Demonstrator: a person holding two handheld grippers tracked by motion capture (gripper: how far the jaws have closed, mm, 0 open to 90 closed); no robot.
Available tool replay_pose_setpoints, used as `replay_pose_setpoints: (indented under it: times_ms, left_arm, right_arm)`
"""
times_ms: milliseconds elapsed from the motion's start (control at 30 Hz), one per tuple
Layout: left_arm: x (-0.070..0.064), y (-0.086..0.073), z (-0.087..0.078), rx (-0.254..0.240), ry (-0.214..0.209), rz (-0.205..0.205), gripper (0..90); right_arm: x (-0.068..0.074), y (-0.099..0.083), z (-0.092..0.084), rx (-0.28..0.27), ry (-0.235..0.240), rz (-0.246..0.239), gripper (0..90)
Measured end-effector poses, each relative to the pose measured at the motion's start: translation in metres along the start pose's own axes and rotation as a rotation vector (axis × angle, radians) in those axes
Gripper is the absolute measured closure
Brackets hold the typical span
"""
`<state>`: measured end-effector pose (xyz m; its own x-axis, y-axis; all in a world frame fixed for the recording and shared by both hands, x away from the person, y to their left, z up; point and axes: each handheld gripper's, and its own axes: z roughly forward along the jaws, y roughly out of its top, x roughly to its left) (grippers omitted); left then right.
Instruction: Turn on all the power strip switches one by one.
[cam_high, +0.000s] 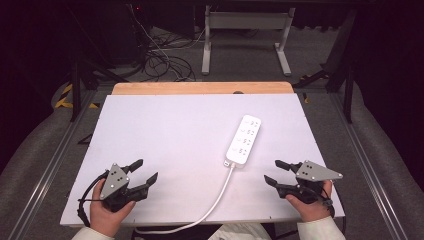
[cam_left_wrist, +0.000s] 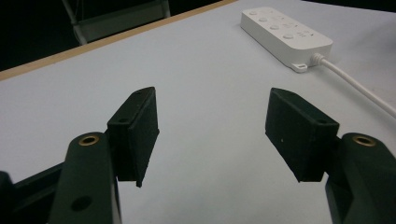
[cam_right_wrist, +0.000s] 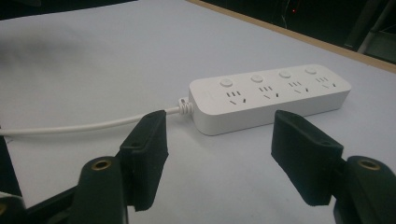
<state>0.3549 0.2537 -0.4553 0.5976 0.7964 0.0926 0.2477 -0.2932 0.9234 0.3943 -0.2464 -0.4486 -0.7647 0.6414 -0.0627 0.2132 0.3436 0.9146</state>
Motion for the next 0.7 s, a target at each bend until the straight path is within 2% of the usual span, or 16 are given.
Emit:
replay_pose_setpoints:
  times_ms: [433, 700]
  left_arm:
    - [-0.0007, 0.0002, -0.0015, -0.011, 0.015, 0.005, 32.7]
    - [-0.0015, 0.0002, -0.0011, -0.004, 0.016, 0.009, 32.7]
  right_arm:
    - [0.001, 0.0022, 0.0007, 0.009, 0.005, -0.009, 38.1]
    - [0.0025, 0.0082, 0.0018, 0.034, 0.021, -0.021, 47.2]
